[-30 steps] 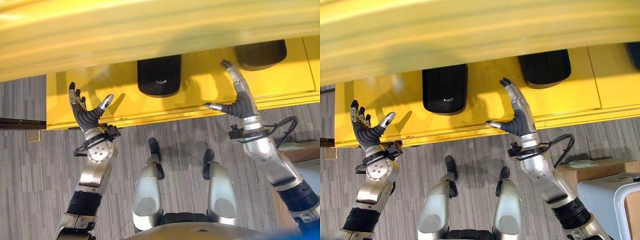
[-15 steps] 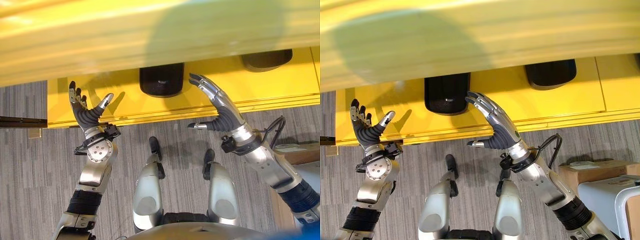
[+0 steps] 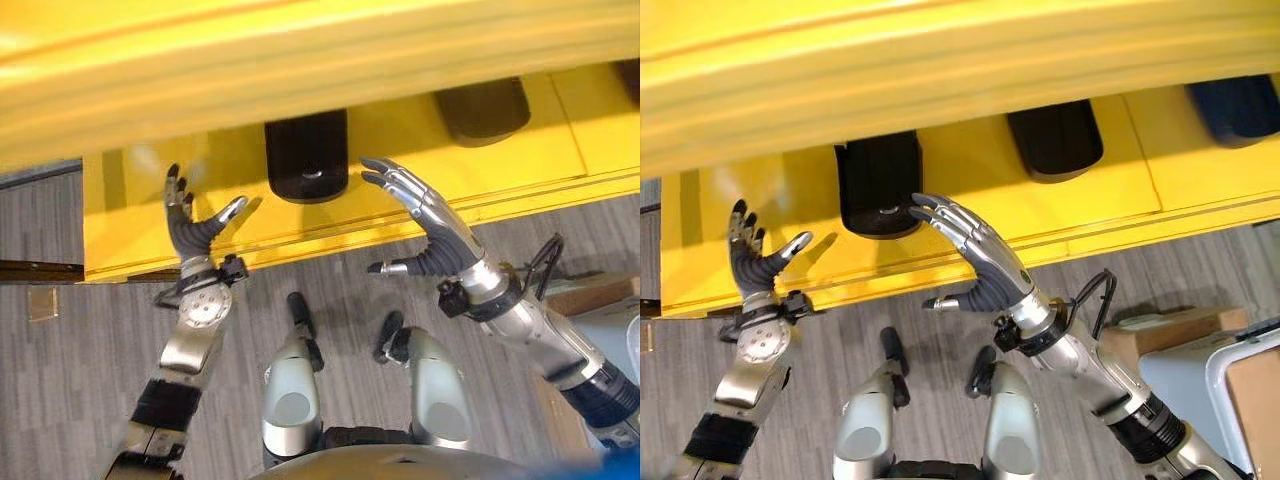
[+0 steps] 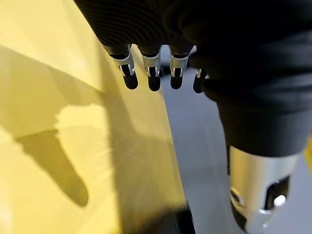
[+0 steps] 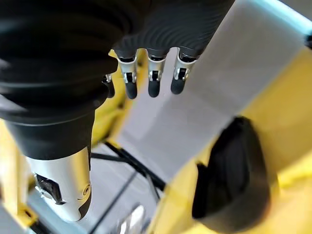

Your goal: Move parts from the plastic box to the shelf.

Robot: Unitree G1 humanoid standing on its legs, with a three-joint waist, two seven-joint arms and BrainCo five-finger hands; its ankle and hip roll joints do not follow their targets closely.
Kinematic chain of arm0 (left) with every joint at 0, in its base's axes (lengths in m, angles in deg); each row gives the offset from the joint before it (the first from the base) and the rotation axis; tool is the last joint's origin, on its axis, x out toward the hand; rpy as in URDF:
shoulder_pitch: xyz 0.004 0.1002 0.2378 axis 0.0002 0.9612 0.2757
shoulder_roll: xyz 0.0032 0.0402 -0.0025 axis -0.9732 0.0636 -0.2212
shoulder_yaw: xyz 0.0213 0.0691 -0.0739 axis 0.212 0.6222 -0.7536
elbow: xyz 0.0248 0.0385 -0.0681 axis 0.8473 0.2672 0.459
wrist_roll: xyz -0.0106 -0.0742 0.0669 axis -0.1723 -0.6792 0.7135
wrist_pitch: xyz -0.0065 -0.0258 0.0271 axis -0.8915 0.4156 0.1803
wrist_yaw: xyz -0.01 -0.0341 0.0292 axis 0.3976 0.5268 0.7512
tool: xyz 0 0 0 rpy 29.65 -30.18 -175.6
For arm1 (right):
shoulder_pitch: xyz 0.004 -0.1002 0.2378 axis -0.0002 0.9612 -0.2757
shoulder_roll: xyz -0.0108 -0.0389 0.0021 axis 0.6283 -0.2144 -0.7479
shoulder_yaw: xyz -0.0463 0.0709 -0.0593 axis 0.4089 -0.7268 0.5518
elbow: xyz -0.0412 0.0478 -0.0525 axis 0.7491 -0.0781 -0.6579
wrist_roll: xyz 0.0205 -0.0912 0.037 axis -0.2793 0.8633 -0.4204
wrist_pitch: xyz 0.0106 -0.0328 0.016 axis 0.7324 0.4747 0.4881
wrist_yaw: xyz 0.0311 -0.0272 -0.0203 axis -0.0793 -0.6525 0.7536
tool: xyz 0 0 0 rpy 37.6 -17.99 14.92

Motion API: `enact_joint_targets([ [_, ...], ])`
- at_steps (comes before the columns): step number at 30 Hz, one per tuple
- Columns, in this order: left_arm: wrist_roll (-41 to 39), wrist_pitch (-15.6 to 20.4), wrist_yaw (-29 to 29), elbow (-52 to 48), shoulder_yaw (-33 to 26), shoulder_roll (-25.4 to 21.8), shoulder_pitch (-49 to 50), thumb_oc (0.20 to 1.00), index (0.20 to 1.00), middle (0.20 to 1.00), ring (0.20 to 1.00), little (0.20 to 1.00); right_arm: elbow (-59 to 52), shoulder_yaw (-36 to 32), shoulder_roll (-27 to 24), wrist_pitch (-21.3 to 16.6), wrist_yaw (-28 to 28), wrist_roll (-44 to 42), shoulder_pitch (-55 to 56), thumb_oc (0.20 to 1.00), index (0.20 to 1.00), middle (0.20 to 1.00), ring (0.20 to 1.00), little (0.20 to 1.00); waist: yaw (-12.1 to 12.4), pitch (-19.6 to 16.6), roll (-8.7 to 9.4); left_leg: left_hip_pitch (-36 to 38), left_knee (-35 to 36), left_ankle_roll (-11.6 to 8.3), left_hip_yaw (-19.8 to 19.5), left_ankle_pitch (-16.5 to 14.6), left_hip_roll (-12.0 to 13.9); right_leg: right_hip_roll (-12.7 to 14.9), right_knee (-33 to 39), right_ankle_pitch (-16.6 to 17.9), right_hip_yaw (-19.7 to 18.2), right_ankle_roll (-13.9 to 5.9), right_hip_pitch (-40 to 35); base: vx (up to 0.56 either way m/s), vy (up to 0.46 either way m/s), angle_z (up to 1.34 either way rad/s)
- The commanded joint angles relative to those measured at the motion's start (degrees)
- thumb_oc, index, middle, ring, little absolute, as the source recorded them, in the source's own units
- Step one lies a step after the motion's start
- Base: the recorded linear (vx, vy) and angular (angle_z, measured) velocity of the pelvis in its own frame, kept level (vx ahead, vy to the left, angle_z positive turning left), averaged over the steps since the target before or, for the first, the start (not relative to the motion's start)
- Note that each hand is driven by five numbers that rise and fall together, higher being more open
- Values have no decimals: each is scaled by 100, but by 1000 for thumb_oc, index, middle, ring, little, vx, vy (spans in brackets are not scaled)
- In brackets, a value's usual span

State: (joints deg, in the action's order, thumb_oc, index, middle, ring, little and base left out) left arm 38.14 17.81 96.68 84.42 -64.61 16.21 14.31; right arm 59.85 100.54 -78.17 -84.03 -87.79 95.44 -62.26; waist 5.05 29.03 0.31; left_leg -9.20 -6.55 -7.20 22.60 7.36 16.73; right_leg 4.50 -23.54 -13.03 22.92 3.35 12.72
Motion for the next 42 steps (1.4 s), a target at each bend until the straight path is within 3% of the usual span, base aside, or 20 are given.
enact_joint_targets([
  [1,-206,707,224,81,57,49,-175,1000,1000,1000,1000,1000,-87,-18,123,-544,-51,61,-647,1000,1000,1000,1000,1000,-270,-57,79,-542,-538,-38,-160,-431,-86,24,643,-34,-242,-481,-627,-235,-13,-37],
  [2,-215,719,145,124,17,49,-193,1000,1000,1000,1000,1000,-161,6,125,-569,3,205,-651,1000,1000,1000,1000,1000,-350,-71,80,-383,-752,71,-39,-893,-220,163,549,-146,-251,-524,-614,-254,-41,-27],
  [4,-268,675,0,107,11,-16,-237,1000,1000,1000,1000,1000,-354,43,47,-583,173,288,-625,1000,1000,1000,1000,1000,-405,-97,82,-334,-1664,297,30,-1472,-433,288,407,-187,-309,-481,-481,-295,-91,19],
  [6,-218,608,-112,-89,36,-119,-194,1000,1000,1000,1000,1000,-468,69,-45,-753,429,265,-631,1000,1000,1000,1000,1000,-383,-178,89,-413,-2625,327,-243,-1777,-528,216,395,-216,-413,-393,-428,-323,-68,30],
  [7,-203,579,-145,-147,45,-138,-186,1000,1000,1000,1000,1000,-489,72,-62,-808,492,289,-653,1000,1000,1000,1000,1000,-388,-224,86,-351,-2609,329,-274,-1798,-507,206,402,-209,-414,-385,-410,-208,2,8],
  [11,-283,557,-472,-277,70,-141,-129,1000,1000,1000,1000,1000,-581,59,-101,-1006,953,164,-744,1000,1000,1000,1000,1000,-452,-535,77,266,-1801,184,-420,-1501,-248,256,344,-171,-396,-395,-195,-251,311,13],
  [13,-374,626,-1055,-278,183,-177,-149,1000,1000,1000,1000,1000,-626,52,-252,-1083,1353,-41,-839,1000,1000,1000,1000,1000,-560,-795,89,503,-970,-118,-386,-708,371,570,219,-159,-424,-446,-30,-336,732,29],
  [14,-412,630,-1140,-266,215,-181,-153,1000,1000,1000,1000,1000,-595,67,-282,-1097,1408,-96,-867,1000,1000,1000,1000,1000,-569,-816,79,525,-928,-117,-380,-755,390,649,160,-158,-431,-472,-4,-211,539,40],
  [16,-479,654,-1415,-255,412,-202,-247,1000,1000,1000,1000,1000,-562,124,-391,-1092,1503,-100,-938,1000,1000,1000,1000,1000,-627,-823,17,495,-938,-107,-95,-816,368,865,195,-62,-387,-581,-67,-195,460,30],
  [17,-462,544,-1480,-257,670,-180,-432,1000,1000,1000,1000,1000,-413,262,-407,-892,1468,-117,-1145,1000,1000,1000,1000,1000,-608,-771,-35,386,-910,100,96,-1100,168,1150,426,373,-404,-899,-132,-239,454,26],
  [20,-273,481,-1564,-275,841,-228,-569,1000,1000,1000,1000,1000,-337,298,-344,-832,1399,74,-1216,1000,1000,1000,1000,1000,-570,-754,-35,431,-658,220,91,-1300,-71,1448,616,766,-514,-1257,-181,-93,150,10],
  [23,-222,264,-1689,-207,1048,-314,-764,1000,1000,1000,1000,1000,-340,341,-295,-582,1304,259,-1146,1000,1000,1000,1000,1000,-557,-802,-33,555,-203,280,-142,-1217,-309,1529,1032,1103,-833,-1477,-336,-27,45,69],
  [24,-124,215,-1740,-186,1082,-356,-834,1000,1000,1000,1000,1000,-332,336,-290,-512,1271,368,-1095,1000,1000,1000,1000,1000,-535,-827,-11,566,-94,322,-232,-1169,-359,1469,1087,1170,-921,-1464,-316,-23,-33,68],
  [26,61,194,-1582,-251,1007,-493,-796,1000,1000,1000,1000,1000,-226,360,-409,-694,1469,350,-1183,1000,1000,1000,1000,1000,-385,-750,9,660,12,226,43,-1080,-268,1044,820,810,-245,-1195,-332,-54,-40,57],
  [27,93,209,-1520,-285,992,-507,-755,1000,1000,1000,1000,1000,-258,403,-440,-667,1548,361,-1236,1000,1000,1000,1000,1000,-362,-730,8,672,46,196,73,-1046,-257,926,813,763,-145,-1131,-325,-19,-59,23],
  [32,-7,297,-1382,-525,748,-680,-463,1000,1000,1000,1000,1000,-202,787,-570,-338,1598,669,-1525,1000,1000,1000,1000,1000,-204,-733,-1,643,-86,155,-76,-1167,-370,682,804,418,-38,-931,-532,-7,-110,-16],
  [37,-60,541,-1699,-565,546,-590,-401,1000,1000,1000,1000,1000,243,958,-656,171,1337,818,-2045,1000,1000,1000,1000,1000,-181,-656,2,456,-431,61,-97,-1113,-50,631,653,252,-23,-720,-517,-26,28,16],
  [38,-69,566,-1685,-560,530,-551,-360,1000,1000,1000,1000,1000,280,958,-668,232,1262,864,-2075,1000,1000,1000,1000,1000,-195,-663,3,468,-382,-2,-161,-963,71,613,644,249,-100,-708,-498,-41,233,7],
  [39,-98,624,-1684,-537,520,-500,-335,1000,1000,1000,1000,1000,318,961,-677,355,1081,873,-2107,1000,1000,1000,1000,1000,-213,-674,-7,437,-287,-64,-162,-584,281,579,667,340,-125,-634,-427,7,342,-5],
  [42,-220,678,-2012,-496,545,-518,-420,1000,1000,1000,1000,1000,360,545,-765,967,346,862,-1817,1000,1000,1000,1000,1000,-411,-794,7,663,59,-137,50,-665,401,806,423,228,-143,-759,-347,50,321,-12],
])
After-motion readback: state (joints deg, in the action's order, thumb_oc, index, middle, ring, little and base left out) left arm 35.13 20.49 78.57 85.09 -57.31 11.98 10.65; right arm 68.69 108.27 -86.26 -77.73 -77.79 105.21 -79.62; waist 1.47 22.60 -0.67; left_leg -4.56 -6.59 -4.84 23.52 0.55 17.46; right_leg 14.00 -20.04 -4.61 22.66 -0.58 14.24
